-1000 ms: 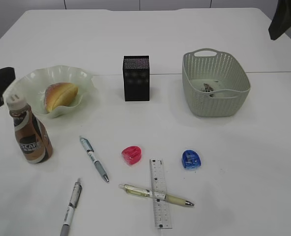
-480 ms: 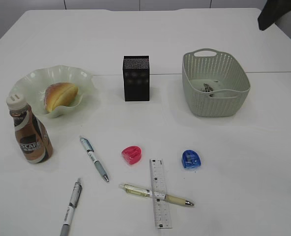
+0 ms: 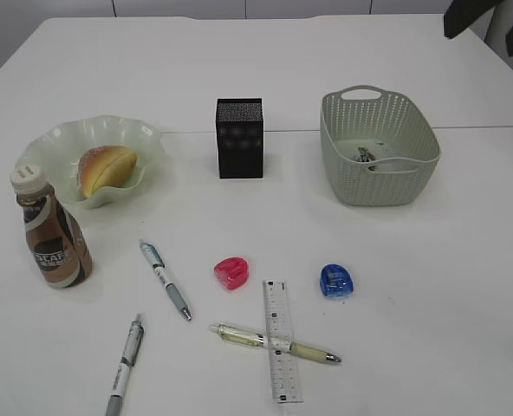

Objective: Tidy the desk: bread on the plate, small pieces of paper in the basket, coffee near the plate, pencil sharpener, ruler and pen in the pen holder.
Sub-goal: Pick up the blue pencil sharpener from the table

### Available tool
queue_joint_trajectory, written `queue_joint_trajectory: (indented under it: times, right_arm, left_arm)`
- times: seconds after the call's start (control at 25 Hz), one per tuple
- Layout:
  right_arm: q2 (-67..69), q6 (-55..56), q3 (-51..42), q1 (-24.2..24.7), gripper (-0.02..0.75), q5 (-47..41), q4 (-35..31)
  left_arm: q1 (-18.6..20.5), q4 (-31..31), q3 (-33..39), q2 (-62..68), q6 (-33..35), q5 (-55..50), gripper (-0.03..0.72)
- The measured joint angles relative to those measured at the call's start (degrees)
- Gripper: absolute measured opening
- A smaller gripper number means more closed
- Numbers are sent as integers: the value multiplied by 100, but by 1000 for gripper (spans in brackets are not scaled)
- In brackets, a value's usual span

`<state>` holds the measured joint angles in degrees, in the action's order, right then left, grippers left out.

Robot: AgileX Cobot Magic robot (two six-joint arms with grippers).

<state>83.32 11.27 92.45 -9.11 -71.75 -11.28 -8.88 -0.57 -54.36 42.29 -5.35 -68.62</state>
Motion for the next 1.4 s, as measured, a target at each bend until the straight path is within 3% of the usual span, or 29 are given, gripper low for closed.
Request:
queue_joint_trajectory:
  times: [0.28, 0.36, 0.96, 1.4]
  right_arm:
    - [289, 591, 0, -1228, 470, 0, 790]
    - [503, 640, 0, -1383, 470, 0, 803]
    - [1500, 674, 0, -1419, 470, 35, 959]
    - [2987, 844, 0, -1419, 470, 102, 972]
  left_arm:
    - [0, 0, -36, 0, -13, -285, 458]
    - [0, 15, -36, 0, -13, -316, 457]
    - [0, 311, -36, 0, -13, -348, 454]
    - [0, 535, -36, 0, -13, -348, 438]
